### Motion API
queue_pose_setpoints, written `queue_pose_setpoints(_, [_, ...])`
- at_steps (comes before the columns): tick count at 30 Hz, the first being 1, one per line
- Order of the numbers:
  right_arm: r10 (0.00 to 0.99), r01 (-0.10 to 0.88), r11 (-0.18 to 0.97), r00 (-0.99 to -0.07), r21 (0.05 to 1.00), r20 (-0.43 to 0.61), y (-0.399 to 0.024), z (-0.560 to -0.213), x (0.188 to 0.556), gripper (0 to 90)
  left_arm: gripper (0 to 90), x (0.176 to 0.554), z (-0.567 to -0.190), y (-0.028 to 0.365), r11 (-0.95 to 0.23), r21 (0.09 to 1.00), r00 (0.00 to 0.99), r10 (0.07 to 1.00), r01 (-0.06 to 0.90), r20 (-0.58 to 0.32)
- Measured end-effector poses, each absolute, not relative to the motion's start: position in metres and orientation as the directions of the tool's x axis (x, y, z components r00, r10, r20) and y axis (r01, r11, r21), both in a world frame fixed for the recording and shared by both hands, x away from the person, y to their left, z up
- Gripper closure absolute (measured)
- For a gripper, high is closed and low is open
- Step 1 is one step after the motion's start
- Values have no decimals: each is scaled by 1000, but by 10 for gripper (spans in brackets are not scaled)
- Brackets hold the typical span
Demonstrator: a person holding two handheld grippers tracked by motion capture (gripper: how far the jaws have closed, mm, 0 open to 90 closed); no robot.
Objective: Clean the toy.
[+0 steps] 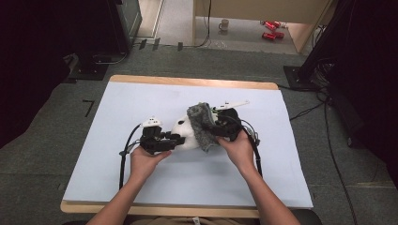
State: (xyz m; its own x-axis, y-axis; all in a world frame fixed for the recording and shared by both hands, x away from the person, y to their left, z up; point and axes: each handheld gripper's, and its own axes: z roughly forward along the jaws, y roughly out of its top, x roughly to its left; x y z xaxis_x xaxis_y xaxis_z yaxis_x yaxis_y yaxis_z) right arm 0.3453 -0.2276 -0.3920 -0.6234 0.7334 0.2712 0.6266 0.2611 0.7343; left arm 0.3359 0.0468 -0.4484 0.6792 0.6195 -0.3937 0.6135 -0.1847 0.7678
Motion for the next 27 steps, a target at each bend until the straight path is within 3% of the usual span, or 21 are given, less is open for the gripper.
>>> queue_pose_setpoints(10, [790,638,166,-543,752,286,-267,-381,345,798,459,349,-449,52,-171,759,678,599,628,-426])
queue_pose_setpoints(18, [814,651,109,-492,752,308,-297,-384,342,799,459,348,-445,49,-220,770,705,601,599,-377])
queue_pose_setpoints(27, [871,673,70,-401,736,284,-329,-394,345,800,461,361,-445,57,-195,748,679,603,635,-419])
